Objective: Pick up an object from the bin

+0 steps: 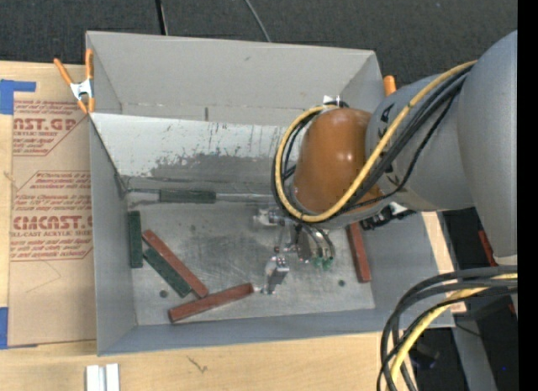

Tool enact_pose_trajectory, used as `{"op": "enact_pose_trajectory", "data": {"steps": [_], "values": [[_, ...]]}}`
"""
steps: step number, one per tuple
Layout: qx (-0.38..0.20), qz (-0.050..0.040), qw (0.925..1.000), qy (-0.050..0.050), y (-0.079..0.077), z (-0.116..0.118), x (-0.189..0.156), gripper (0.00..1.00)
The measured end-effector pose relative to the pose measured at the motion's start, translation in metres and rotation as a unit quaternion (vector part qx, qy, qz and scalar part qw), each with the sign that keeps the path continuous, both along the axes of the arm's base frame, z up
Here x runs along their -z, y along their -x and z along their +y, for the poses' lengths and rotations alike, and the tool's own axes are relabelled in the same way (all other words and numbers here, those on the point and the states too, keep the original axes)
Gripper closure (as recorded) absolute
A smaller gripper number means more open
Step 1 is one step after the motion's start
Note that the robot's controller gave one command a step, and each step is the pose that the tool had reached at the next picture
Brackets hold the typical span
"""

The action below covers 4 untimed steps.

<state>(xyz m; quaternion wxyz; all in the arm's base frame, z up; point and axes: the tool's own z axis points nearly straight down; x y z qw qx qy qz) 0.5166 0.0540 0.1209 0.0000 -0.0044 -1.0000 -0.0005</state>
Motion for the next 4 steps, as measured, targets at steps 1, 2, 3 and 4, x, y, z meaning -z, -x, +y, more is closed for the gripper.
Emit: {"op": "enact_pose_trajectory", "data": {"steps": [1, 2, 3, 4], "values": [[0.0, 0.0, 1.0, 0.0, 0.0, 0.0, 0.0, 0.0], [-0.12, 0.0061, 0.9927, 0.001, 0.021, 0.044, 0.049, 1.0], [-0.12, 0.0058, 0.9927, 0.001, 0.021, 0.044, 0.049, 1.0], [-0.177, -0.0043, 0.9843, 0.0, -0.009, 0.038, -0.164, 1.0]]}}
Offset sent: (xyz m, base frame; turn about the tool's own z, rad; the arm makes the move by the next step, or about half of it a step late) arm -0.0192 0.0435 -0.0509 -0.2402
